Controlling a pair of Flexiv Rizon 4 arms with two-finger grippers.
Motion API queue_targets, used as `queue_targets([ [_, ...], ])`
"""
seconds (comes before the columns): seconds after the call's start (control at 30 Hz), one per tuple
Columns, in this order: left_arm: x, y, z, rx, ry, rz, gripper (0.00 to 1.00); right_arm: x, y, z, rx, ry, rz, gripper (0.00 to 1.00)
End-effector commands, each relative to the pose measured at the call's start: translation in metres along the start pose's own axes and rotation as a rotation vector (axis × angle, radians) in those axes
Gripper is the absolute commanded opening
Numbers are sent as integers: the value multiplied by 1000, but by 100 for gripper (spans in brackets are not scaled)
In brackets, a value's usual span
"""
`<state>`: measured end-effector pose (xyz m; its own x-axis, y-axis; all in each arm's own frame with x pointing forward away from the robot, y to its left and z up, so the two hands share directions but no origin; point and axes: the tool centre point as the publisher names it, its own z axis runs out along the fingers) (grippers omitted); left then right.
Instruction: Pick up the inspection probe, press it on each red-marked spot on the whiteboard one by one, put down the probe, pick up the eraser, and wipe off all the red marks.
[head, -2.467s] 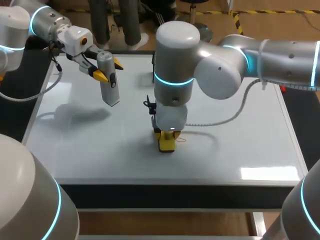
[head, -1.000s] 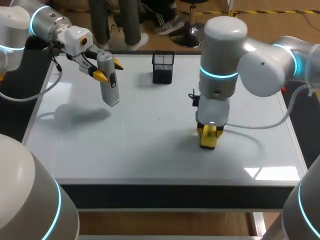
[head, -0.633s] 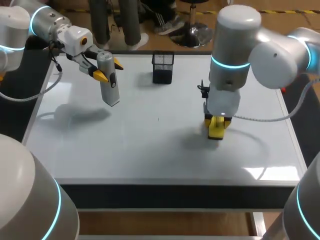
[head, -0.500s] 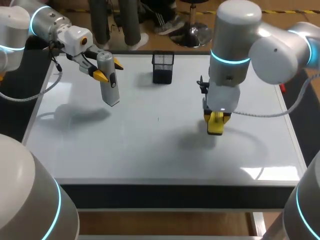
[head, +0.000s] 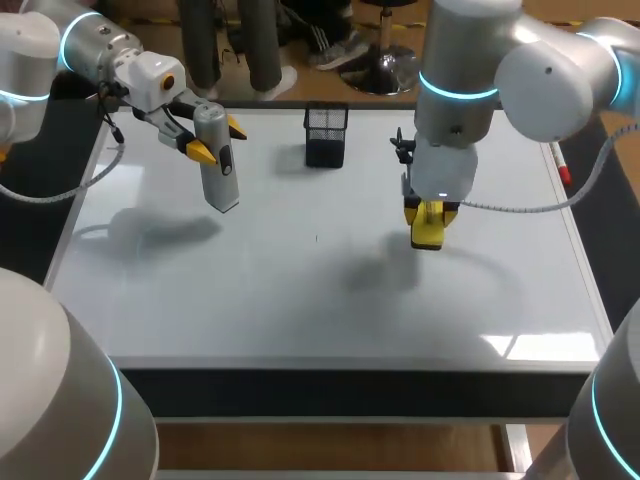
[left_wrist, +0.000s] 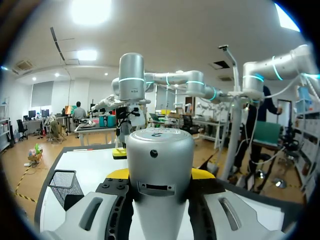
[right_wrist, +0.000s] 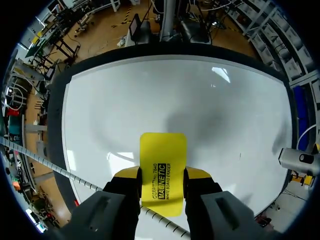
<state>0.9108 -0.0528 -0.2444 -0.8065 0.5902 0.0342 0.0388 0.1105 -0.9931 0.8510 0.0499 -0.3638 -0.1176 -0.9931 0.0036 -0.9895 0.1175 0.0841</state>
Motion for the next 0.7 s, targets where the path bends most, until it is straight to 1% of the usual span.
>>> queue_targets([
  [0.03, -1, -1, -1, 0, 4, -1, 0, 1, -1, -1, 1, 3, -2, 0],
  [0.4, -1, -1, -1, 0, 4, -1, 0, 1, -1, -1, 1, 3, -2, 0],
  [0.53, -1, -1, -1, 0, 4, -1, 0, -5, -17, 1, -5, 18, -33, 0],
  [0.57, -1, -1, -1, 0, 4, -1, 0, -7, -23, 1, -9, 3, -35, 0],
  [0.63, -1, -1, -1, 0, 4, -1, 0, -11, -34, 1, -7, 8, -50, 0],
  [0.67, -1, -1, -1, 0, 4, -1, 0, -15, -39, 2, -14, -16, -54, 0],
  [0.7, -1, -1, -1, 0, 4, -1, 0, -17, -44, 4, -19, -22, -59, 0],
])
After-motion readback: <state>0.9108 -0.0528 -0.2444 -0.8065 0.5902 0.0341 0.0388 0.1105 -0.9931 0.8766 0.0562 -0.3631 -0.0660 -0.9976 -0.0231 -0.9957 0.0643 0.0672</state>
